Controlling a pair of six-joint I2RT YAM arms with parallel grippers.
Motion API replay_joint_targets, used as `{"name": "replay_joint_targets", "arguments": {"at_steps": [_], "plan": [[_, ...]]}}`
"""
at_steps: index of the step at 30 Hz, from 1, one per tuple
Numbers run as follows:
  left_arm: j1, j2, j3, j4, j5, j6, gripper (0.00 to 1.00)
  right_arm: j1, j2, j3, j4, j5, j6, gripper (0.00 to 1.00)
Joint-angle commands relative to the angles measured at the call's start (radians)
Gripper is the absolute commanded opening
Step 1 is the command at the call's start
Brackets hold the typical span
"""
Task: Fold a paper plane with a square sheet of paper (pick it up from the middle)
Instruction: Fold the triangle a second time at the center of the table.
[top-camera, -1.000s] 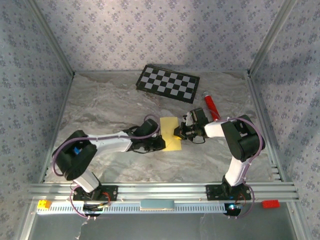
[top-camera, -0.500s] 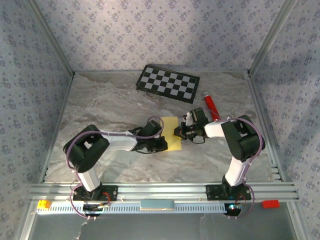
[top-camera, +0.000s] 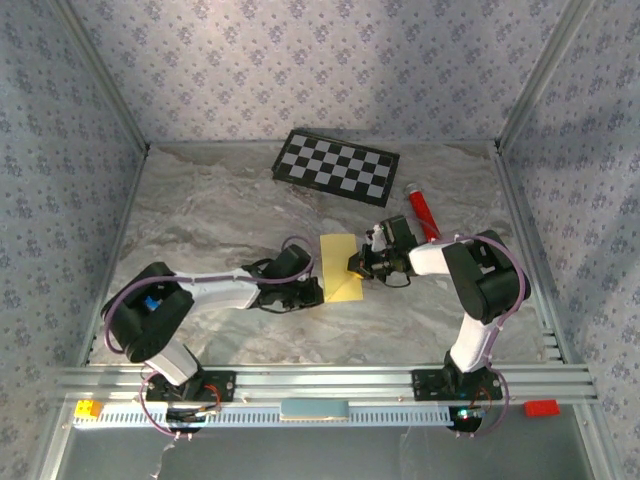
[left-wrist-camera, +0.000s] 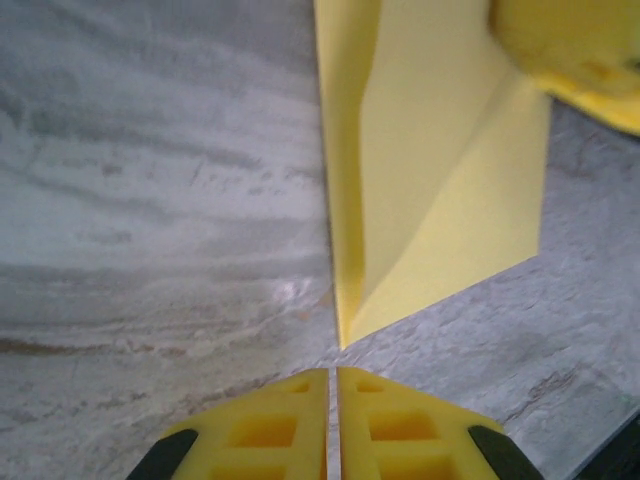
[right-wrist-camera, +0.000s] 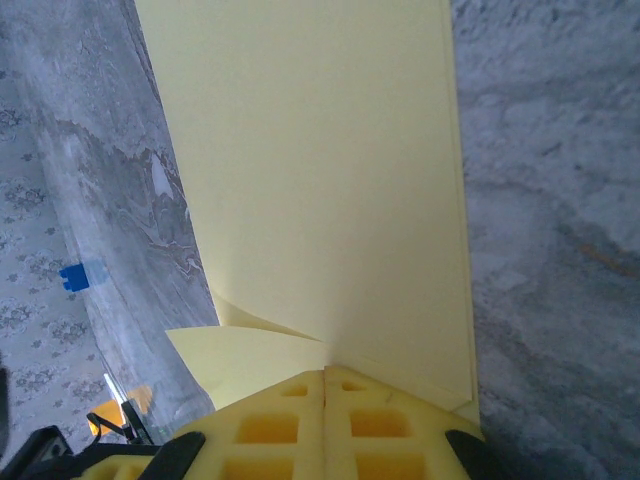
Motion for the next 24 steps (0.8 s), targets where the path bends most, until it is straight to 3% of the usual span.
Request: {"name": "replay_joint_targets", "arguments": {"at_steps": [1,12,24], "plan": [[0.046,0.002,0.064,0.042,0.041,0.024,0.10,-0.008,0.018,-0.027,-0.112,0.106,-0.015,0.00],[0.069,0.214,0.242,0.058,0.132,0.066,0.06,-0.008,0.009,-0.019,-0.117,0.099,-0.018,0.00],[0.064,0.283,0.173,-0.018,0.073,0.060,0.00,-0.025,-0.061,0.034,-0.148,-0.014,-0.071,0.02]]}}
